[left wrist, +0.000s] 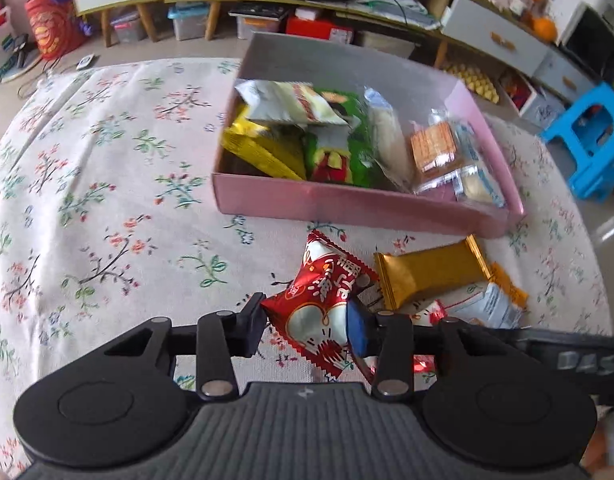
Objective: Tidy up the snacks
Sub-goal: 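Grasp a red candy pack with left gripper while right grasps another red pack, then lower both red candy packs into the pink box and open both grippers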
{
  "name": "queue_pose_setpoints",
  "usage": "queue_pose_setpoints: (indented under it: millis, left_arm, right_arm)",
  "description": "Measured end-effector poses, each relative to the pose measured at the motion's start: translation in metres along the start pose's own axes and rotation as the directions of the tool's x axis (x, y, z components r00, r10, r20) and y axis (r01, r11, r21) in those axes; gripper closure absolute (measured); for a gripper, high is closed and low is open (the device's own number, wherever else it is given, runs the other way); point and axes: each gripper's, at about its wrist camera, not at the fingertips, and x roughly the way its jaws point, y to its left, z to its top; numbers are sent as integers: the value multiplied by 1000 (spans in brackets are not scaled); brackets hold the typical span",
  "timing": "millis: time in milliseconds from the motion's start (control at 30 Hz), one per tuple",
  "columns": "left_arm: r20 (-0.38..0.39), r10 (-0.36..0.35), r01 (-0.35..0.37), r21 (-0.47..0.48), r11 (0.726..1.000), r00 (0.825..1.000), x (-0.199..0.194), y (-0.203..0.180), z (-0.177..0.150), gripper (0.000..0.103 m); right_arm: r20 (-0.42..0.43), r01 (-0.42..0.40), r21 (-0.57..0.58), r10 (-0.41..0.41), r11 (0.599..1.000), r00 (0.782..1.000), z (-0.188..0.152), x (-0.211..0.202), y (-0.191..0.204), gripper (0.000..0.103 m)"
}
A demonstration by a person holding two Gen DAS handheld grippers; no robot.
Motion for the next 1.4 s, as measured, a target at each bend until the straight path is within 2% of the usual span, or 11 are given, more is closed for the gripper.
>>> queue_pose_setpoints:
  millis: [167,433,500,533,633,767,867,933,1000,1167,1400]
  left_arm:
    - [40,0,2,-37,999,999,-17,14,-3,65]
    - [58,6,-2,-73,997,998,-18,16,5,65]
    - [61,4,1,-72,997,998,-18,15,5,65]
    - [62,1,4,-70,998,998,-19,15,5,65]
    - [70,-4,9,-62,998,998,-23,16,3,65]
    - [92,-14,20,-71,997,996,-29,19,5,65]
    - [122,0,9,-73,997,993,-33,20,8,65]
    - [170,23,-9,-81,997,985,-39,23,12,65]
    - [212,23,3,-121,993,977,-45,31,17,64]
    - [260,31,23,-201,979,965,-47,49,26,64]
    - [295,-1,66,-210,976,955,-44,45,31,65]
  right_arm:
    - [6,-13,-30,14,999,1000,-1,10,9,55]
    - [15,-3,-54,4,999,1000,-1,26,17,56]
    - [3,-22,-77,22,997,1000,-3,27,22,66]
    - [2,-35,-82,35,996,999,-4,27,24,80]
    - [14,-40,-91,42,995,999,-6,18,30,84]
    - [16,-54,-71,55,996,998,-5,5,31,85]
    - [49,-81,-47,84,996,995,0,-11,26,85]
    - [85,-112,-21,114,993,990,7,-26,18,85]
    - [142,-134,14,131,991,981,16,-40,7,85]
    - [260,-159,134,120,978,958,40,-65,-33,85]
    - [294,-158,177,101,971,951,47,-68,-50,85]
